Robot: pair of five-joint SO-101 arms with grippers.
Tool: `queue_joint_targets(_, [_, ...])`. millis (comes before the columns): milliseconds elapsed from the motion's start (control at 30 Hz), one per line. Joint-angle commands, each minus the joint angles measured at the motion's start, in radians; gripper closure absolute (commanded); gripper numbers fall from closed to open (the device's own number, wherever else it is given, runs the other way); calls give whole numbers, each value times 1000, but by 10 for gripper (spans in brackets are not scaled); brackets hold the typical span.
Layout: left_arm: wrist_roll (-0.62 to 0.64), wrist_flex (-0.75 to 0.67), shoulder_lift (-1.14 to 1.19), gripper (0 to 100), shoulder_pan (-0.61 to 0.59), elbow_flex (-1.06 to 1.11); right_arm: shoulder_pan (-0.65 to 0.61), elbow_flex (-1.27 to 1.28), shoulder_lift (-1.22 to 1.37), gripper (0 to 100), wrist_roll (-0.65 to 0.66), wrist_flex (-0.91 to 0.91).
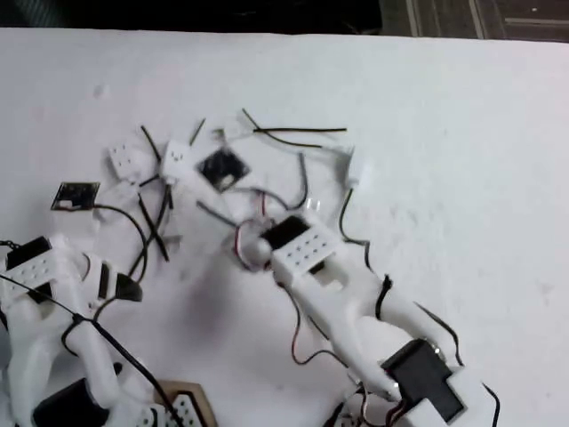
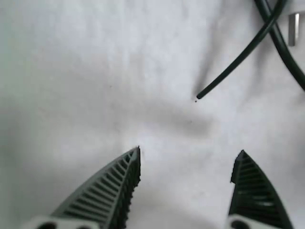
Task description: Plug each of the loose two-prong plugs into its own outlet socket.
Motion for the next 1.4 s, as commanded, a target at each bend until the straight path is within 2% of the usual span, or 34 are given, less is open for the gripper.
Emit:
queue_joint_targets(0, [6, -11, -22, 694, -8, -2, 76, -133, -12, 983, -2, -1])
queue_joint_targets(333, [6, -11, -22, 694, -8, -2, 321, -361, 33, 981, 2, 4])
queue_joint_targets(467, [6, -11, -22, 694, -8, -2, 430, -373, 35, 981, 81, -1])
queue_joint_targets(633, [6, -11, -22, 694, -8, -2, 521, -345, 35, 981, 91, 7])
queue_joint_targets(1033, [6, -11, -22, 694, -8, -2, 591, -189, 36, 979, 98, -1])
queue_joint_targets(1100, [6, -11, -22, 694, -8, -2, 588, -167, 35, 948, 98, 4])
queue_joint_targets(1233, [8, -11, -22, 694, -8, -2, 587, -153, 19, 820, 92, 25])
queue_joint_targets(1367, [6, -11, -22, 694, -8, -2, 559, -153, -53, 812, 89, 91])
